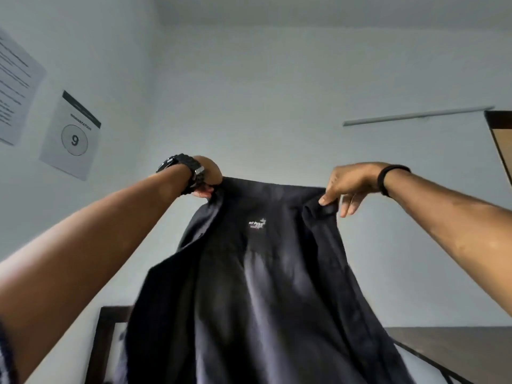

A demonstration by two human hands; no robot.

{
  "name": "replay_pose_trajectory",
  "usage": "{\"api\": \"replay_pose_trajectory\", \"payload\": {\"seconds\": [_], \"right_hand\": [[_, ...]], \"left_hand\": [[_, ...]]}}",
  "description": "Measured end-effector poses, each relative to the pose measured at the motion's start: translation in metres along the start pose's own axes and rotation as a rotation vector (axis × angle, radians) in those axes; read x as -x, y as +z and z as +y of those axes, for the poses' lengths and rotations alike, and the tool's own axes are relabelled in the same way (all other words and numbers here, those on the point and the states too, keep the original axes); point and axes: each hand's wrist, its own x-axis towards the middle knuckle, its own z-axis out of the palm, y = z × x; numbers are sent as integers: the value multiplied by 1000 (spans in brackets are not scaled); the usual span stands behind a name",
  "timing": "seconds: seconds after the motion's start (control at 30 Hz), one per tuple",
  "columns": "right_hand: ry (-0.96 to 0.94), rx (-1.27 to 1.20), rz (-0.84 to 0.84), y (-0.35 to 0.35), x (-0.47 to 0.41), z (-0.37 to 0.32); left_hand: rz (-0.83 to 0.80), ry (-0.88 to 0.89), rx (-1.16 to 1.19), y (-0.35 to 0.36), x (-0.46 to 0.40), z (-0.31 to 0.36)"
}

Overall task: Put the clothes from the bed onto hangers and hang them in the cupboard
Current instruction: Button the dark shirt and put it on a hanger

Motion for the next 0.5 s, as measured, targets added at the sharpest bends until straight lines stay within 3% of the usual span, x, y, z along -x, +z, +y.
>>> {"api": "replay_pose_trajectory", "payload": {"seconds": [0.07,0.17,0.2,0.3,0.4,0.5], "right_hand": [[-63,82,224,1,-5,-1],[-32,48,12,6,-1,-3],[-21,60,16,7,0,-4],[-68,131,251,5,-6,0],[-41,63,53,3,-5,0],[-44,86,-15,2,0,-2]], "left_hand": [[-157,-52,43,2,2,3],[-290,-64,142,1,8,6],[-313,-65,202,0,10,4],[-354,-47,320,-7,11,-7],[-383,-11,65,-16,16,-15],[-418,40,-95,-26,27,-14]]}}
